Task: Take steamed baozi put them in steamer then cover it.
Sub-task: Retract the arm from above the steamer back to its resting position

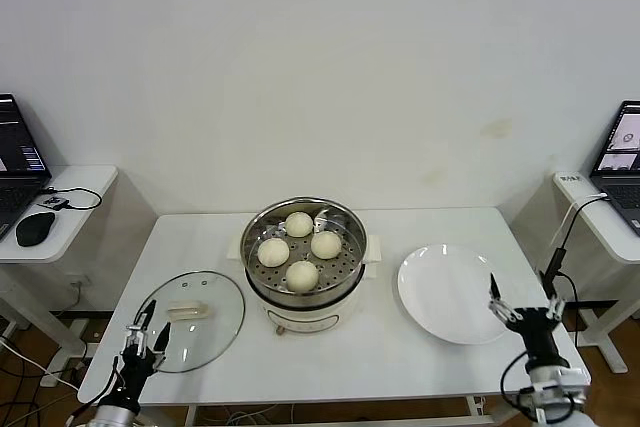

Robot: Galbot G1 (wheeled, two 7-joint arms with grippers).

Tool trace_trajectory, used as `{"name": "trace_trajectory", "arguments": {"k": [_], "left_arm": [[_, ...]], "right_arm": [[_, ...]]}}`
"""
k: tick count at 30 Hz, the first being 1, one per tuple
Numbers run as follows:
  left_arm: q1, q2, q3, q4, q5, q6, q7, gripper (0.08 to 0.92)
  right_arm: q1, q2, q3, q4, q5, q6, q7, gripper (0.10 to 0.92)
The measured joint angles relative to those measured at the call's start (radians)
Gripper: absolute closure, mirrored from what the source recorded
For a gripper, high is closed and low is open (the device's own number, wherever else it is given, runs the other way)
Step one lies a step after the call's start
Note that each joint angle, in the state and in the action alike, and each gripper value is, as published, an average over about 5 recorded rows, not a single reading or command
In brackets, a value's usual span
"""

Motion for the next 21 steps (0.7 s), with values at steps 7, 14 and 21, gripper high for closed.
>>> {"name": "trace_trajectory", "arguments": {"k": [7, 14, 21], "left_arm": [[-0.054, -0.002, 0.035, 0.052, 0.058, 0.013, 0.022, 0.177], [-0.127, -0.005, 0.072, 0.107, 0.087, 0.024, 0.043, 0.177], [-0.206, -0.002, 0.108, 0.164, 0.102, 0.037, 0.059, 0.177]], "right_arm": [[-0.045, 0.042, 0.043, 0.002, -0.026, 0.014, -0.005, 0.202], [-0.076, 0.068, 0.074, 0.009, -0.048, 0.019, -0.013, 0.203], [-0.093, 0.083, 0.091, 0.009, -0.065, 0.021, -0.016, 0.203]]}}
